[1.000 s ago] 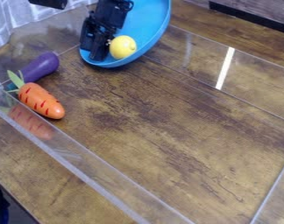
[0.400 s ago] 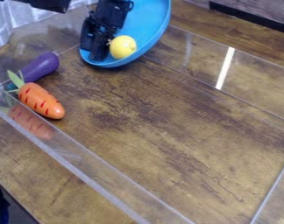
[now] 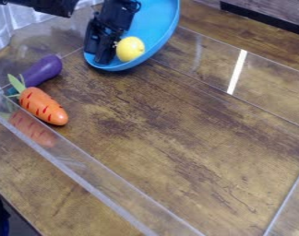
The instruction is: Remove the purple eggplant from the blue tray and put it on the table
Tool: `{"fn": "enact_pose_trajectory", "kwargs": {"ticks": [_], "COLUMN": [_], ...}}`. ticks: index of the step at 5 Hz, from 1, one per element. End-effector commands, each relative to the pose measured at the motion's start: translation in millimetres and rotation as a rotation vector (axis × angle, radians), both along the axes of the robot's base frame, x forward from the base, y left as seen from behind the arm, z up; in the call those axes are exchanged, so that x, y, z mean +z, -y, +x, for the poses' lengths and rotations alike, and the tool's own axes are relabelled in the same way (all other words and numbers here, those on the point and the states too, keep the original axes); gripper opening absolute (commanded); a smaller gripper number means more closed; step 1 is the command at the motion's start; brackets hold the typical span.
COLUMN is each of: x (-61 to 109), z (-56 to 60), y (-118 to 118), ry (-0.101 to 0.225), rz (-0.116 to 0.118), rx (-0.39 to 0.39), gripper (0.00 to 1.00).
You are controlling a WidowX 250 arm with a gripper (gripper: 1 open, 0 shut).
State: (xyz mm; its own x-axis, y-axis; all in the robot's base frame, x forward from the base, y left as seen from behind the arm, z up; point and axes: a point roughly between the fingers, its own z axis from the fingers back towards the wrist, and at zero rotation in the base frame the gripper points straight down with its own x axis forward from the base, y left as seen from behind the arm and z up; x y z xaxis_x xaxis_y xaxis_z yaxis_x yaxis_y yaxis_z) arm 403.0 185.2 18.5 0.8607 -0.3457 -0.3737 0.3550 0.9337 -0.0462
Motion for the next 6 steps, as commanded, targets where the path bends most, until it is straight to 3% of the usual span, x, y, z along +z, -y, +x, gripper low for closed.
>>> {"fn": "enact_pose_trajectory", "kwargs": {"ticks": [1, 6], "x": [-14.0, -11.9], "z": [3.2, 7.8], "y": [11.7, 6.5], "ry": [-0.027, -0.05], "rz": [-0.023, -0.019], "rx": [-0.005, 0.007], "gripper": [1.0, 1.0]}}
